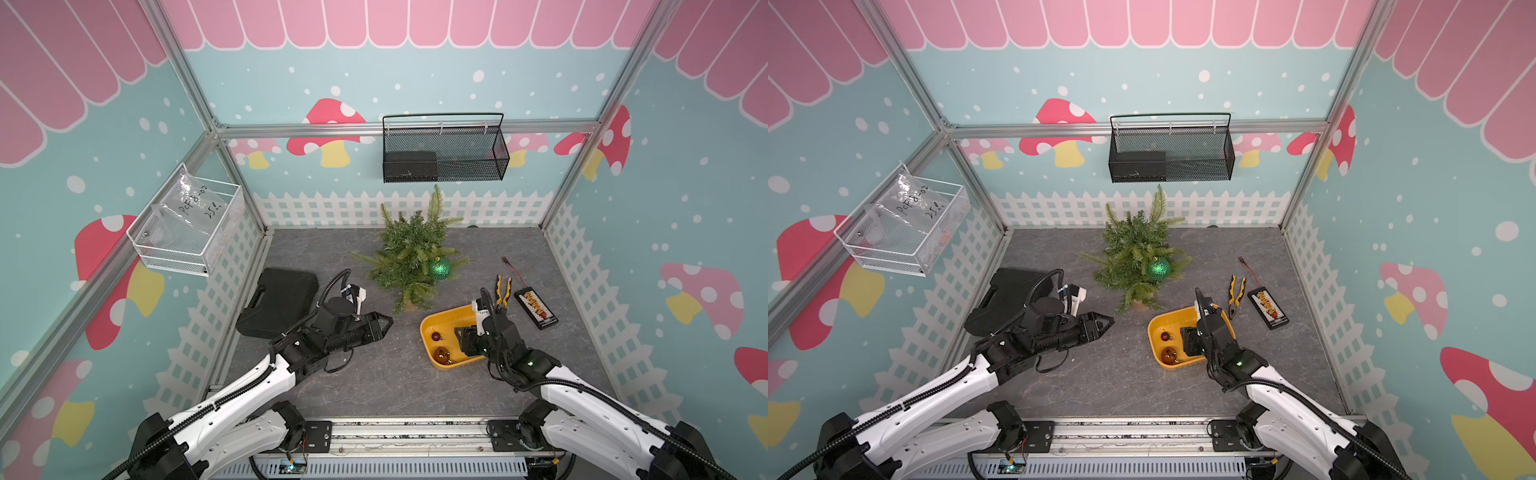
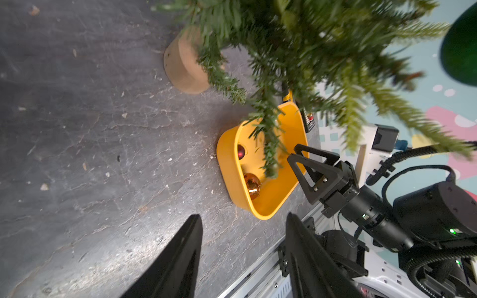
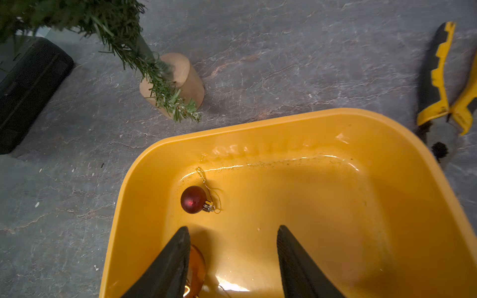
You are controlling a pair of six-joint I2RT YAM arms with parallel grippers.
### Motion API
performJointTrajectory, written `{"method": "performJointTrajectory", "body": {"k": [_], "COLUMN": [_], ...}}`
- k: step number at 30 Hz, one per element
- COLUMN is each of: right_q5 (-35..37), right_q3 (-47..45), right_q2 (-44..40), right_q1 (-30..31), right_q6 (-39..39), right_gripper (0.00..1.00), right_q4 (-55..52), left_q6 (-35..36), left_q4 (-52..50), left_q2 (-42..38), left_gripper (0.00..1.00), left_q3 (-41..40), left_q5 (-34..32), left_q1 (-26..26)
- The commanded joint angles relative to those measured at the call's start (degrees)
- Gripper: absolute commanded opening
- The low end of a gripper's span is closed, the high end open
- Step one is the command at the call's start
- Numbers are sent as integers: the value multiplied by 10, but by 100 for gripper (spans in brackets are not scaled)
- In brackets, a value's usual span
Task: Decorate the small christmas tree with ornaments
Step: Pick up an ornament from the container.
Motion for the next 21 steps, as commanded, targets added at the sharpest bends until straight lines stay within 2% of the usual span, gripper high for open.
{"method": "performJointTrajectory", "body": {"k": [1, 9, 16, 21], "right_q5": [-23, -48, -33, -12], "right_q3": [0, 38, 69, 87], "right_q2": [35, 140, 205, 238], "right_q1": [6, 21, 45, 54], "right_q6": [19, 6, 2, 7], "right_gripper": [56, 55, 54, 51], "right_q4": [72, 81, 74, 61], "left_q6": [-21, -35, -46, -49], "left_q4": [16, 25, 25, 22], "left_q2": [-5, -4, -15, -26], "left_gripper": [55, 55, 55, 55], "left_q3": [-24, -43, -60, -67], "left_q5": [-22, -31, -40, -44], "left_q1": [-4, -5, -5, -5]}}
